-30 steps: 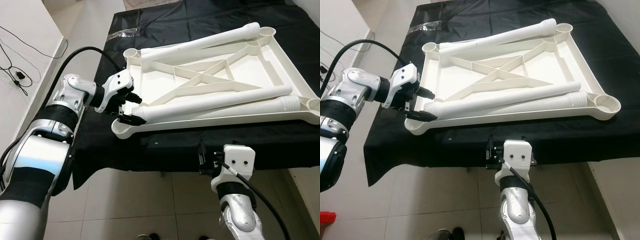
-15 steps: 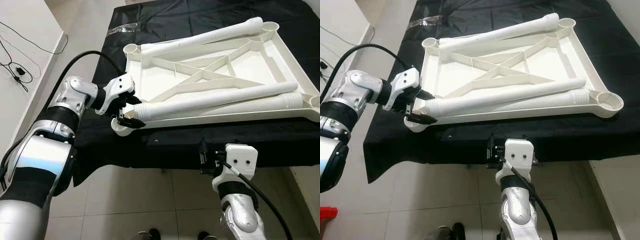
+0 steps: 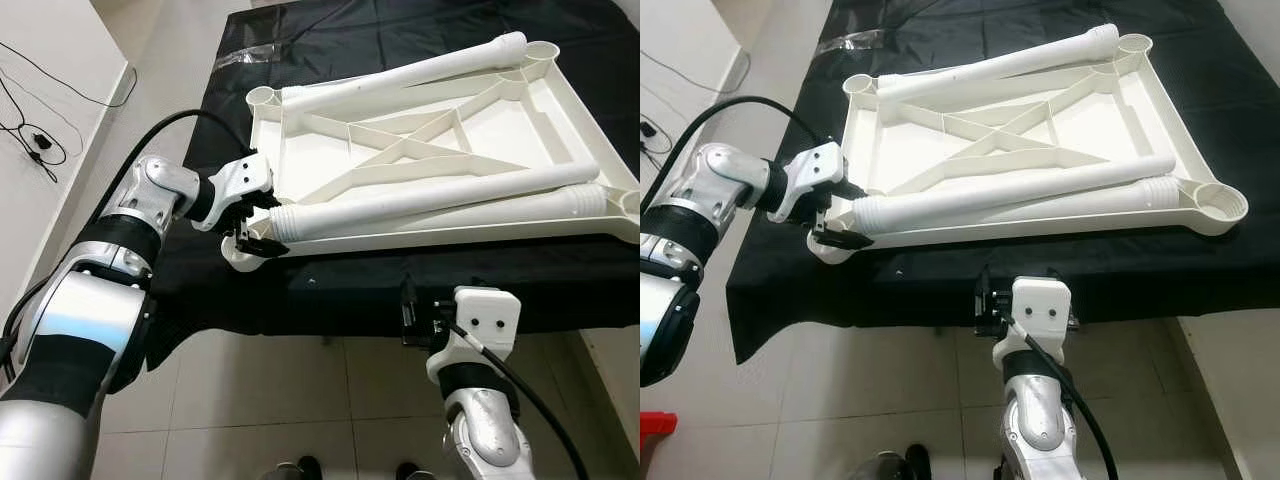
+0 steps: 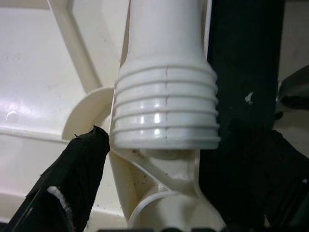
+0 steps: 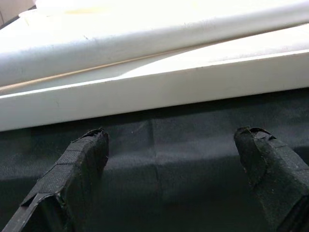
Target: Building children table
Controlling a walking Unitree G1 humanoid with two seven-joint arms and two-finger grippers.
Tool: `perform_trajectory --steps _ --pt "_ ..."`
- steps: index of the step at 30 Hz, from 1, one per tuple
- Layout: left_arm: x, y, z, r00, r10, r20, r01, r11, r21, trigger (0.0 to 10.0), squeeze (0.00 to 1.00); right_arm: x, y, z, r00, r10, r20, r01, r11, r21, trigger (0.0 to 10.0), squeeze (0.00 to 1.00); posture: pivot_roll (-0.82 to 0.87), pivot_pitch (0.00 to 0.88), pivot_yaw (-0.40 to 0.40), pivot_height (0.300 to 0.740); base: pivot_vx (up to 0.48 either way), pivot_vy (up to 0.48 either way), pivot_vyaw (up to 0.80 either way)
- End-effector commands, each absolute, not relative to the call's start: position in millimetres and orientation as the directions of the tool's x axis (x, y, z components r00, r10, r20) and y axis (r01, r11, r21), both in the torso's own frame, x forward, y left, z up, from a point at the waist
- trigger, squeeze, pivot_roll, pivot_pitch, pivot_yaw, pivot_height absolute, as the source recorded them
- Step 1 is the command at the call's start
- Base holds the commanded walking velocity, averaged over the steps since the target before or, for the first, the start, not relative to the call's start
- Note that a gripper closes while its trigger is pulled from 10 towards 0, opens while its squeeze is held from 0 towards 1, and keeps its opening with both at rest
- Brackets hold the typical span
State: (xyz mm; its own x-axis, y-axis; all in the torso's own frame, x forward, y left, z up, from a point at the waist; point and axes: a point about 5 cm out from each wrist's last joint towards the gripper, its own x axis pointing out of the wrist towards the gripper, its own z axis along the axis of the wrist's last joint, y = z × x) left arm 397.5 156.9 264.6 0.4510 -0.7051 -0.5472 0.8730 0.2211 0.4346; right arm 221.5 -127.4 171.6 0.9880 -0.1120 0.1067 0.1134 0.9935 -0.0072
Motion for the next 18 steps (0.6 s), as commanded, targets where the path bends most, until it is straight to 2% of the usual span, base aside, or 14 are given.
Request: perform_trajectory --steps 1,8,9,13,14,15,16,18 --pt "397.7 162.1 262.3 0.464 -0.686 -0.56 0.869 0.232 0.436 10.0 0.0 217.6 -113.4 170.4 0.993 -0.076 0.085 0.073 0.997 0.035 10.0 0.0 0.09 0.298 0.169 0.74 0.0 0.0 0.0" --pt "399.8 154.0 264.1 0.474 -0.704 -0.529 0.866 0.263 0.425 10.0 0.0 216.9 -112.7 170.2 0.994 -0.074 0.083 0.071 0.997 0.035 10.0 0.0 0.09 0.297 0.176 0.74 0.0 0.0 0.0" --pt "400.5 151.8 265.4 0.477 -0.709 -0.518 0.865 0.275 0.42 10.0 1.0 216.7 -112.7 170.1 0.994 -0.074 0.082 0.071 0.997 0.036 10.0 0.0 0.08 0.296 0.176 0.74 0.0 0.0 0.0" --pt "401.0 146.9 270.4 0.475 -0.722 -0.503 0.864 0.272 0.425 10.0 1.0 216.7 -112.4 169.0 0.994 -0.073 0.079 0.07 0.997 0.035 10.0 0.0 0.09 0.295 0.177 0.74 0.0 0.0 0.0" --pt "400.7 145.3 271.8 0.465 -0.728 -0.504 0.868 0.261 0.423 10.0 0.69 217.0 -112.4 168.4 0.994 -0.072 0.077 0.07 0.997 0.035 10.0 0.0 0.09 0.29 0.175 0.74 0.0 0.0 0.0" --pt "400.7 145.3 271.8 0.465 -0.728 -0.504 0.868 0.261 0.423 10.0 0.69 217.0 -112.4 168.4 0.994 -0.072 0.077 0.07 0.997 0.035 10.0 0.0 0.09 0.29 0.175 0.74 0.0 0.0 0.0" --pt "400.3 144.0 272.4 0.453 -0.731 -0.51 0.874 0.251 0.417 10.0 0.0 217.3 -112.4 167.8 0.995 -0.071 0.075 0.069 0.997 0.035 10.0 0.0 0.09 0.287 0.175 0.74 0.0 0.0 0.0" --pt "400.1 142.2 273.4 0.445 -0.734 -0.513 0.877 0.241 0.416 10.0 0.0 217.7 -112.6 166.8 0.995 -0.071 0.073 0.068 0.997 0.034 10.0 0.0 0.09 0.284 0.174 0.74 0.0 0.0 0.0"
